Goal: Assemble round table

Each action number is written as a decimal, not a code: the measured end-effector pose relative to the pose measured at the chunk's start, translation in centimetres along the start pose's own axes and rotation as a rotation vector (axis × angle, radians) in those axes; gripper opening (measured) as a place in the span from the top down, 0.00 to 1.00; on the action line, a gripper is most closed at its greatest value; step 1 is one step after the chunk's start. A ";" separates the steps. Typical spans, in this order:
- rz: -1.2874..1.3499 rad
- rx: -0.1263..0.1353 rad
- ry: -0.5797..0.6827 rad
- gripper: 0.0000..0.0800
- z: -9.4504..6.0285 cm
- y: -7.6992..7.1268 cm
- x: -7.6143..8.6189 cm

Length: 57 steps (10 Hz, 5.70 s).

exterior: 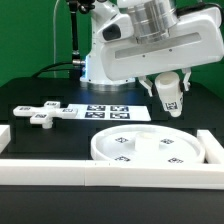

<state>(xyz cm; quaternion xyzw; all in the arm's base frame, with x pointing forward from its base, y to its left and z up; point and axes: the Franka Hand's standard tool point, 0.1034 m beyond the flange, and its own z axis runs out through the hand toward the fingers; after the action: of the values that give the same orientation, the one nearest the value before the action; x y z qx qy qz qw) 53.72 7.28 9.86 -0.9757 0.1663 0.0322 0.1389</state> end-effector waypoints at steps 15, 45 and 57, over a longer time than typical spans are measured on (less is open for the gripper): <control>-0.346 -0.118 0.424 0.49 -2.6 2.0 4.0; -0.366 -0.135 0.432 0.19 0.0 3.0 4.2; -0.428 -0.120 0.091 0.19 -1.4 2.1 4.2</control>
Offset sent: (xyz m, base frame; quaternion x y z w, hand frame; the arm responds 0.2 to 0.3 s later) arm 0.0181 -0.0223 0.0265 -0.0504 0.2053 -0.1007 0.9722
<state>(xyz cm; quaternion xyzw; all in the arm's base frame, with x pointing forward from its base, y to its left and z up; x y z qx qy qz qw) 56.98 3.65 10.15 -0.9957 -0.0406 -0.0321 0.0767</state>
